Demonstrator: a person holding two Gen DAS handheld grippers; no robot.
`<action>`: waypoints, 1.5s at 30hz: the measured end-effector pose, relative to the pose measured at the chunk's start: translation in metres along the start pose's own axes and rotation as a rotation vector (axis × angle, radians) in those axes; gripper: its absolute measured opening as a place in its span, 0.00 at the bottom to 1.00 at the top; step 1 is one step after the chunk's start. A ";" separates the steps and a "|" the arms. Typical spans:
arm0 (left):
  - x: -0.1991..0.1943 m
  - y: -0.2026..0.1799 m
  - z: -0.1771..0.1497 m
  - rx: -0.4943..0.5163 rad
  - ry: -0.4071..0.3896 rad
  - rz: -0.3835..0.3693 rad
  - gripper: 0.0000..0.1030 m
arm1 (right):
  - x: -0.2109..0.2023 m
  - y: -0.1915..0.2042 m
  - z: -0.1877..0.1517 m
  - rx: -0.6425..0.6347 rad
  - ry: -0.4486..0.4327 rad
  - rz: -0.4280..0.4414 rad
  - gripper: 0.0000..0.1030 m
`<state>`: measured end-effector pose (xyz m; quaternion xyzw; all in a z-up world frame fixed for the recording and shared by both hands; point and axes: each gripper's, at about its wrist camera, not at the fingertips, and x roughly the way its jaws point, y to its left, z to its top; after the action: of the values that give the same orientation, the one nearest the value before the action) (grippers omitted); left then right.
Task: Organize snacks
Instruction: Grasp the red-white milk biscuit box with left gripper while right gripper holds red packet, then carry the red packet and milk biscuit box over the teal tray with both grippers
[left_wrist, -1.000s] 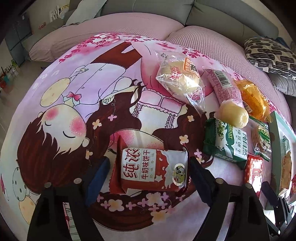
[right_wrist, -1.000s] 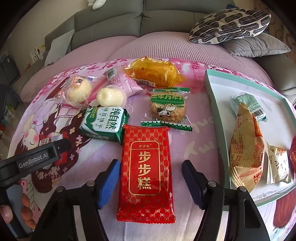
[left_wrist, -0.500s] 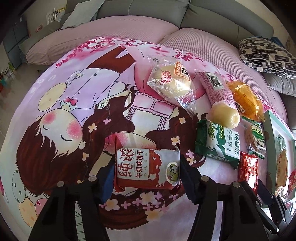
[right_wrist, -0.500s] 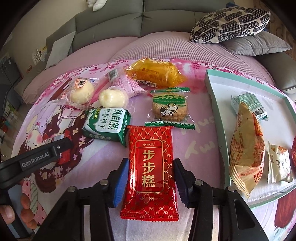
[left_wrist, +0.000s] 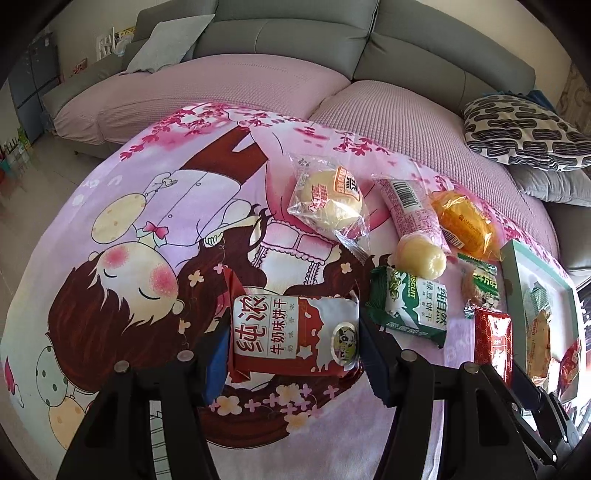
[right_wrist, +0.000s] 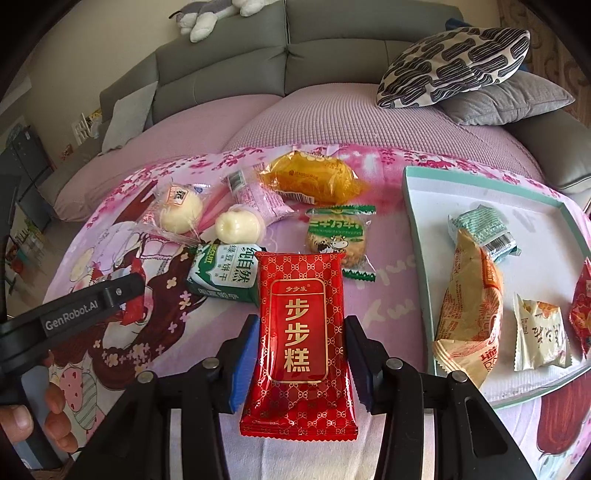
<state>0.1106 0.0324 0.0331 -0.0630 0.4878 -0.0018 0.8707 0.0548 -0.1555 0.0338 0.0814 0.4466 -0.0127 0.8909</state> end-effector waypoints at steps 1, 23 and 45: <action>-0.003 0.000 0.001 -0.001 -0.007 -0.004 0.62 | -0.003 0.001 0.002 -0.001 -0.009 0.002 0.47; -0.015 -0.030 -0.001 0.054 -0.025 -0.050 0.62 | -0.018 -0.019 0.005 0.024 -0.045 -0.028 0.47; -0.032 -0.159 -0.025 0.286 -0.030 -0.179 0.62 | -0.064 -0.149 0.000 0.263 -0.118 -0.202 0.47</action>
<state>0.0816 -0.1265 0.0649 0.0181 0.4619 -0.1479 0.8743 0.0020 -0.3059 0.0649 0.1512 0.3941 -0.1653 0.8914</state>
